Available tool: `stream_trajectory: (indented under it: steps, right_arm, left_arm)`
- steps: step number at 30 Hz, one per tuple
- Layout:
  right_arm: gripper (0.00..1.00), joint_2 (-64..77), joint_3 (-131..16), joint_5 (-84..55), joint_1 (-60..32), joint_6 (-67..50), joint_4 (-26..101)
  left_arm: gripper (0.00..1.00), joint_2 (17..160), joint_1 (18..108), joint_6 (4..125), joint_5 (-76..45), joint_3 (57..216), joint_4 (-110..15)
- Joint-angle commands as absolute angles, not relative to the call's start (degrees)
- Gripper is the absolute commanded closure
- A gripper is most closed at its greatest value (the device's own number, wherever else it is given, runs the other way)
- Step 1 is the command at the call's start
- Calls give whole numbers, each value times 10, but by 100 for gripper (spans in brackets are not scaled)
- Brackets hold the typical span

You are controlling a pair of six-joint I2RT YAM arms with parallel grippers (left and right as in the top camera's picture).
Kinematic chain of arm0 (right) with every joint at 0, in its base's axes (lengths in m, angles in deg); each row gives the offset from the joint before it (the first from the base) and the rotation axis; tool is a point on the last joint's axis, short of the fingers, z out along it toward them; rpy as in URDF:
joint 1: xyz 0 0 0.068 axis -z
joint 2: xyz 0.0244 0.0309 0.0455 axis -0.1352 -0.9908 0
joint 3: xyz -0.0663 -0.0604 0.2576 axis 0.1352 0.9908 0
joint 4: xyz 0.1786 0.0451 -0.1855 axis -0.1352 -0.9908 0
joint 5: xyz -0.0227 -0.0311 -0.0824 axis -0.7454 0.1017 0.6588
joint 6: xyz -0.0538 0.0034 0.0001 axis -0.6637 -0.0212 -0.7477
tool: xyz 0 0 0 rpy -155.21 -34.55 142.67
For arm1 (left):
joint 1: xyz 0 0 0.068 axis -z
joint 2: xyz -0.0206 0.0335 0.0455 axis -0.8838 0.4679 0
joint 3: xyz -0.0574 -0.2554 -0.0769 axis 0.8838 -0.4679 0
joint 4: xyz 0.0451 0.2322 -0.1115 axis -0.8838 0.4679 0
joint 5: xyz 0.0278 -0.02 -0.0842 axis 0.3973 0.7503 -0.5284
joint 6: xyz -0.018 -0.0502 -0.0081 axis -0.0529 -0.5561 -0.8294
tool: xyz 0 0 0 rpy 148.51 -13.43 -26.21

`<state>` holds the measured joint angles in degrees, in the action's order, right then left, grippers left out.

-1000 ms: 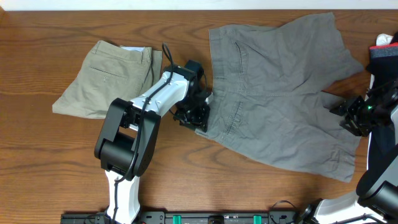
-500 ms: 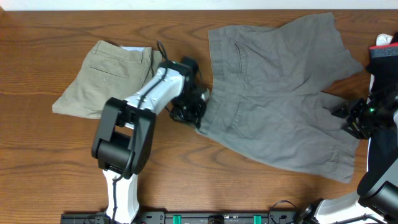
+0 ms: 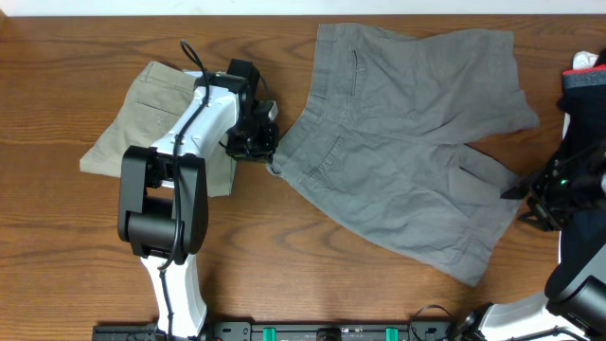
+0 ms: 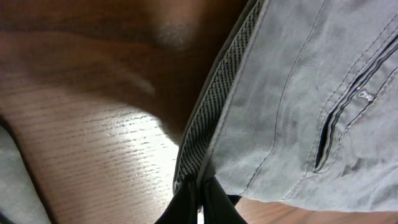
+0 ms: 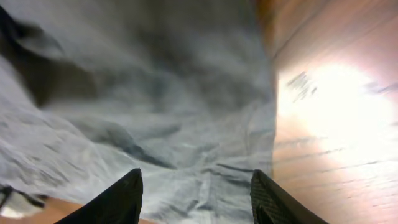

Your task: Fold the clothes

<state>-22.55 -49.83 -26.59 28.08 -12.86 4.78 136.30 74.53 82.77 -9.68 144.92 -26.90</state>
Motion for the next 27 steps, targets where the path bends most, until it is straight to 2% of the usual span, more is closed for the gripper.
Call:
stream_trajectory:
  steps: [1, 13, 27]
  right_arm:
    - [46, -226, -454, -261, 241, -150, 48]
    - [46, -197, -350, -228, 199, -142, 42]
    - [45, -8, -323, -209, 195, -68, 7]
  left_arm:
    - [94, 1366, 748, 821, -84, 1456, -272]
    - [94, 1366, 748, 821, -84, 1456, -271]
    - [94, 1366, 748, 821, -86, 1456, -272]
